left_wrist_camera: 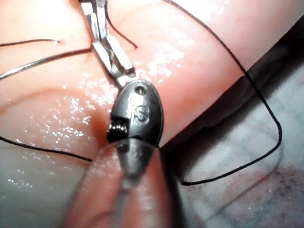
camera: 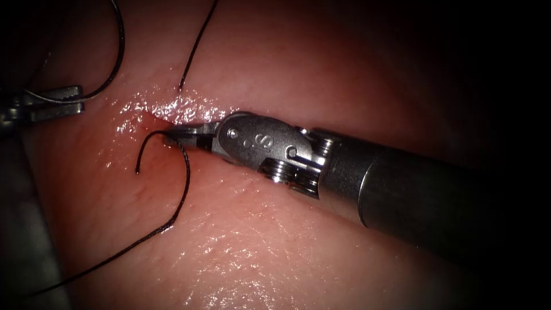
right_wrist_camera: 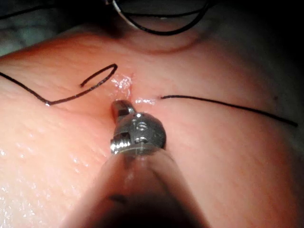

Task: Wound Closure
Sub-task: Use the right gripper to pull the suture through the cut until a short tail remains on top

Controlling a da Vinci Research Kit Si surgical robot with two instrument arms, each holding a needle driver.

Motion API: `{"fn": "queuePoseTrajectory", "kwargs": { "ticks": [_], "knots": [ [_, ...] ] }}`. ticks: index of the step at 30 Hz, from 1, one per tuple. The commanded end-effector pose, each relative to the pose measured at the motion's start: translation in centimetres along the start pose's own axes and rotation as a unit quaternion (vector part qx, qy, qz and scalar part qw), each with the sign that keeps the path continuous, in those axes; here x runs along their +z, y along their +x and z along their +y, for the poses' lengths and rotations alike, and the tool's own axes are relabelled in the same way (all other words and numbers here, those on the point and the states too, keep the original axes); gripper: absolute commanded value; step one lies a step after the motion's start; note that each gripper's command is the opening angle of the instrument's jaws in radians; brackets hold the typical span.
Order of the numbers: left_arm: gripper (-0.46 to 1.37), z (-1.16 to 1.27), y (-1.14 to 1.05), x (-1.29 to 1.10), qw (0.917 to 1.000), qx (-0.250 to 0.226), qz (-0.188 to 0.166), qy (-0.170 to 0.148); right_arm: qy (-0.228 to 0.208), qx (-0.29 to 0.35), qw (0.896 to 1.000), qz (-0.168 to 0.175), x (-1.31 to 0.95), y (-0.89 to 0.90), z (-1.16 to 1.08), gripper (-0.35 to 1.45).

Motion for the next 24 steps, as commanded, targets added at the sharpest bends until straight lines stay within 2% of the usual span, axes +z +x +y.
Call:
{"fn": "queuePoseTrajectory", "kwargs": {
  "ticks": [1,5,8,11,12,13,14,15,17,24],
  "knots": [
    [-0.35,0.00,0.00,0.00,1.0000,0.000,0.000,-0.001,-0.002,0.000,1.000,0.000,0.00,0.01,0.01,-0.35],
    [-0.35,0.00,0.00,0.00,1.0000,0.000,0.001,-0.002,-0.002,0.001,1.000,0.000,0.00,0.01,0.01,-0.35],
    [-0.35,0.00,0.00,0.00,1.0000,0.000,0.001,-0.002,-0.001,0.000,1.000,0.000,-0.01,0.02,0.00,-0.24],
    [-0.35,0.00,0.00,0.00,1.0000,0.003,0.001,-0.002,0.000,0.001,1.000,0.001,-0.04,0.05,-0.02,0.13],
    [-0.35,0.00,0.00,0.00,1.0000,0.003,0.001,-0.002,0.000,0.001,1.000,0.001,-0.05,0.06,-0.01,0.31],
    [-0.35,0.00,0.00,0.00,1.0000,0.003,0.001,-0.002,0.001,0.001,1.000,0.001,-0.06,0.06,-0.01,0.58],
    [-0.35,0.00,0.00,0.00,1.0000,0.003,0.001,-0.002,0.001,0.002,1.000,0.001,-0.06,0.07,-0.01,0.64],
    [-0.35,0.00,0.00,0.01,1.0000,0.003,0.001,-0.002,0.001,0.001,1.000,0.001,-0.07,0.06,-0.01,0.87],
    [-0.35,0.00,0.00,0.01,1.0000,0.003,0.001,-0.002,0.000,0.001,1.000,0.004,-0.07,0.06,-0.01,1.17],
    [-0.35,0.00,0.00,0.01,1.0000,0.003,0.003,-0.003,-0.011,0.007,0.999,0.030,-0.08,0.05,-0.03,1.37]
  ]
}}
